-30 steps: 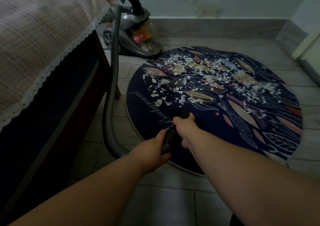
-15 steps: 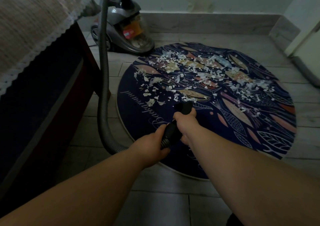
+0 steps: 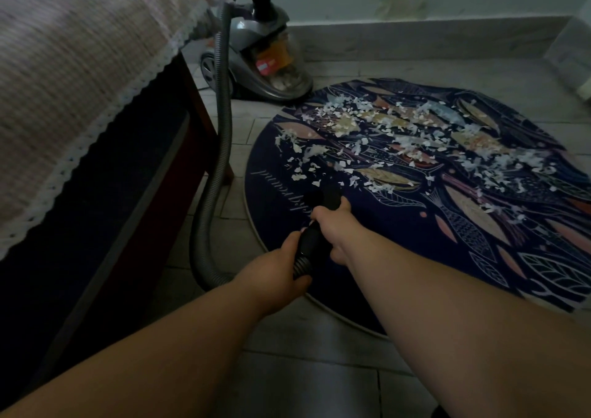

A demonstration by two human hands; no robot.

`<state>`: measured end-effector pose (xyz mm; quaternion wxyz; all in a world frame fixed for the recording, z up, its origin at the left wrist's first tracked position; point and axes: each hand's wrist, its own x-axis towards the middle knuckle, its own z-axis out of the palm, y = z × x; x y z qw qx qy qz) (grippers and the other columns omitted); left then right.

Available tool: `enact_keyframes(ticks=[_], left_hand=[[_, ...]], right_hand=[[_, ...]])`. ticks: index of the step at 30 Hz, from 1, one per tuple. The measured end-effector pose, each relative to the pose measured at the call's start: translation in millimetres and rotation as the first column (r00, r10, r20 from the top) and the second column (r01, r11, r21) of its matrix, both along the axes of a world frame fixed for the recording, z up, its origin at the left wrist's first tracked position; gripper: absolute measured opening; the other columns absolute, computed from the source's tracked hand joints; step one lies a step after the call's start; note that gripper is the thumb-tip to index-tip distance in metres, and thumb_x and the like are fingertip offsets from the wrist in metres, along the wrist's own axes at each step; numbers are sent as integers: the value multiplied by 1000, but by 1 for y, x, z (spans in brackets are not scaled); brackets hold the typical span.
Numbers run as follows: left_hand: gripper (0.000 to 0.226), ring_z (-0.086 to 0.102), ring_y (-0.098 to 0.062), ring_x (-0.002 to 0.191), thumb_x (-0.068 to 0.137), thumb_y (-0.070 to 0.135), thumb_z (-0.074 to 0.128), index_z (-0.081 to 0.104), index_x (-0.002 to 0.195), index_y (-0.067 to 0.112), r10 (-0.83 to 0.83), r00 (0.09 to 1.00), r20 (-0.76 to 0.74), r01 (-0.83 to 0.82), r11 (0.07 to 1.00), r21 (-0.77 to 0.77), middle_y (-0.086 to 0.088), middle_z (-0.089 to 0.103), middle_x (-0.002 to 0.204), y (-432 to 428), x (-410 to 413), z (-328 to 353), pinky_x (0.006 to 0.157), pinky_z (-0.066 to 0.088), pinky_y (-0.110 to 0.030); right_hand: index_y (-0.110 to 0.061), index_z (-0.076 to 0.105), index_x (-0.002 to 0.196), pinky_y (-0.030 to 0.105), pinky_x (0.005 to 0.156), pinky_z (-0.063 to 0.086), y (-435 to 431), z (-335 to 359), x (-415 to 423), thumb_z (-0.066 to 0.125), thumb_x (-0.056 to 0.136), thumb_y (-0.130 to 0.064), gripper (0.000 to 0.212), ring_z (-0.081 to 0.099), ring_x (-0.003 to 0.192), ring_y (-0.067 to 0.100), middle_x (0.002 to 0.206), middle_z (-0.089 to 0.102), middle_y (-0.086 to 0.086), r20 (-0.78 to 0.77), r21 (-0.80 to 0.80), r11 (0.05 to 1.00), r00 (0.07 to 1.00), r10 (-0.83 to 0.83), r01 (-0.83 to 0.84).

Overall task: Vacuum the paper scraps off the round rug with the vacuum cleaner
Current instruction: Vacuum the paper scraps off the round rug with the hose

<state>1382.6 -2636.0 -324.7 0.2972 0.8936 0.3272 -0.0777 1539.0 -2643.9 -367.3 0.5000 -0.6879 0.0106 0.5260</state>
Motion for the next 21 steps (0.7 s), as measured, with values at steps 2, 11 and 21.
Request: enact_keyframes(ticks=[2,11,21], left_hand=[[77,58,-17,88,89,35,59,10,148,27,8,1000,-4,-8,1000,-2,-4,60,112,3,-3,0,69,39,-24],[79,59,-22,101,90,34,58,5,149,26,-18,1000,-19,17,999,-32,-6,58,121,1,14,-1,76,39,-23],[79,58,-22,101,91,33,58,5,149,28,11,1000,-26,-12,999,-42,-7,58,121,7,21,-5,78,41,-24]], right_hand=[[-56,3,150,54,89,56,6,-1,-3,61,90,-20,91,65,104,33,124,58,14,-3,3,1000,1000,11,-11],[-48,3,153,54,89,56,1,0,11,59,91,-19,88,64,102,34,121,58,16,43,-29,999,998,-41,42],[-47,-2,154,53,89,56,5,-2,19,59,92,-20,91,65,102,33,117,56,12,54,-25,998,997,-48,49]])
